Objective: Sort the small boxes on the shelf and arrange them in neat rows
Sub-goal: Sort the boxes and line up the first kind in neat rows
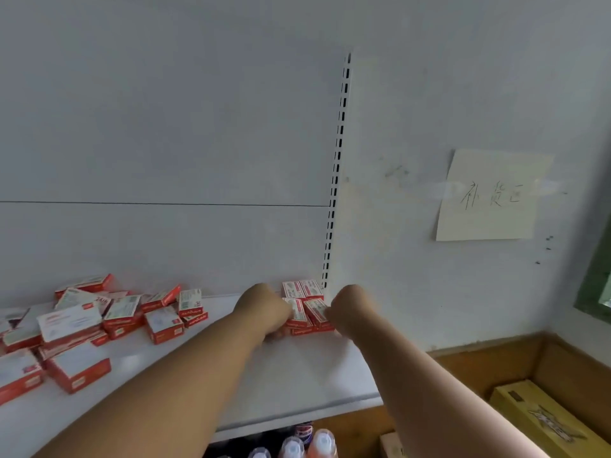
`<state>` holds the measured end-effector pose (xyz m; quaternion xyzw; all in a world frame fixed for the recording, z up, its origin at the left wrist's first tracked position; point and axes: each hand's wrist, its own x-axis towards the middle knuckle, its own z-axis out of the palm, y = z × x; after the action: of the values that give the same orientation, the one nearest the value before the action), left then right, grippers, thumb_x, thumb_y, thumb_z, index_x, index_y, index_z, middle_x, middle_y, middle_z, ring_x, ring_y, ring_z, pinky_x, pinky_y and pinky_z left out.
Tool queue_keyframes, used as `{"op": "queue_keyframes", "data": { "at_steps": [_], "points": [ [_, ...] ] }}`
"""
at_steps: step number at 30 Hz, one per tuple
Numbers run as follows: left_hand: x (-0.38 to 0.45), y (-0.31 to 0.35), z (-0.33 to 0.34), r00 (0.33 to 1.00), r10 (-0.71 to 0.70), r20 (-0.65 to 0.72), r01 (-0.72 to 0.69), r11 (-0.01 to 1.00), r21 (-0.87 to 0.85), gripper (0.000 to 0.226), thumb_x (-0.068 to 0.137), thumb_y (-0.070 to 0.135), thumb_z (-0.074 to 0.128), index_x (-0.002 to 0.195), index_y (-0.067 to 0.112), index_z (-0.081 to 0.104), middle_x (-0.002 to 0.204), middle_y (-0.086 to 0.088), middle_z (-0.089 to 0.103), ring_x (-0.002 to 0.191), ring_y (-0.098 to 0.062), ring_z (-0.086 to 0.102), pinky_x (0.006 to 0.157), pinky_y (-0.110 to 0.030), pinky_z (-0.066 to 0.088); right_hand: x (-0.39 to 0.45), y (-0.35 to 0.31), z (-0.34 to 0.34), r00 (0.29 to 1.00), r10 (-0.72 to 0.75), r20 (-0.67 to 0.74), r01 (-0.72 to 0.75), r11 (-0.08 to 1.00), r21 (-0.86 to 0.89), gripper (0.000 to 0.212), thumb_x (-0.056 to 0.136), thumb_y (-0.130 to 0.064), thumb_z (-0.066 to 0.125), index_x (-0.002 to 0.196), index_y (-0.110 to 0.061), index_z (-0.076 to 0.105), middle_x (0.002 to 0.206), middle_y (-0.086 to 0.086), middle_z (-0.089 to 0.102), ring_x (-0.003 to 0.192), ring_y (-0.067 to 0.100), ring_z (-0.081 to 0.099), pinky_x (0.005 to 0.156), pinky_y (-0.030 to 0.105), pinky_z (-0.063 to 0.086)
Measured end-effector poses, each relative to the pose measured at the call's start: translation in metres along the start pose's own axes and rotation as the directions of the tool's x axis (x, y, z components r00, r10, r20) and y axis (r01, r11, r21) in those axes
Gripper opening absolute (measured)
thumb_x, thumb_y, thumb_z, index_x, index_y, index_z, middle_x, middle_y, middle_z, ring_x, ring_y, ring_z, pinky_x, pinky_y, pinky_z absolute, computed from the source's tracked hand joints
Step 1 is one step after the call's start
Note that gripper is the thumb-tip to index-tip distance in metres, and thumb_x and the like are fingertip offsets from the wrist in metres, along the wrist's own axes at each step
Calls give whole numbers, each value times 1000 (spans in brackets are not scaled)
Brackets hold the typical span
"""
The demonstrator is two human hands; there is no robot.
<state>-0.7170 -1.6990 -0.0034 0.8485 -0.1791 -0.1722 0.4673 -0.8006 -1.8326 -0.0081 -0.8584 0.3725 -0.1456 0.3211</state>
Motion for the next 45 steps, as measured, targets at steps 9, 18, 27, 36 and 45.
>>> {"op": "queue_keyframes", "data": {
  "at_steps": [9,18,27,36,45],
  "points": [
    [-11,-6,-7,974,155,-168,-91,938,334,16,79,27,64,90,15,66,77,-3,72,72,-22,69,59,-26,50,-19,-22,-2,961,-264,-84,242,947,-213,26,85,-11,59,111,-12,60,112,7,54,94,25,58,73,26,42],
    [-70,-56,-111,895,333,-298,-100,799,593,20,85,30,62,105,27,59,102,3,67,87,-18,59,67,-26,42,-70,-113,45,816,-565,-124,555,825,-104,22,90,-29,58,109,-18,61,113,1,56,91,21,60,75,26,43],
    [-84,-136,-254,865,343,-367,-68,804,591,18,79,29,64,95,32,58,99,7,67,94,-20,61,77,-29,50,-122,-225,143,740,-670,-49,667,742,-75,23,89,-28,59,110,-21,62,110,-1,56,94,20,59,78,28,45],
    [-44,-207,-355,909,337,-244,-108,757,645,26,85,30,64,111,30,59,112,2,59,100,-18,58,83,-33,51,-141,-294,211,773,-606,190,635,736,-236,24,89,-12,49,107,-17,64,109,2,65,100,22,60,83,32,51],
    [-9,-235,-369,948,305,-94,-182,758,627,45,77,55,66,113,29,58,112,5,63,103,-19,59,88,-38,52,-141,-323,236,768,-580,272,635,635,-440,33,88,-18,54,119,-27,60,116,-1,62,111,20,51,94,35,46]
  ]
}}
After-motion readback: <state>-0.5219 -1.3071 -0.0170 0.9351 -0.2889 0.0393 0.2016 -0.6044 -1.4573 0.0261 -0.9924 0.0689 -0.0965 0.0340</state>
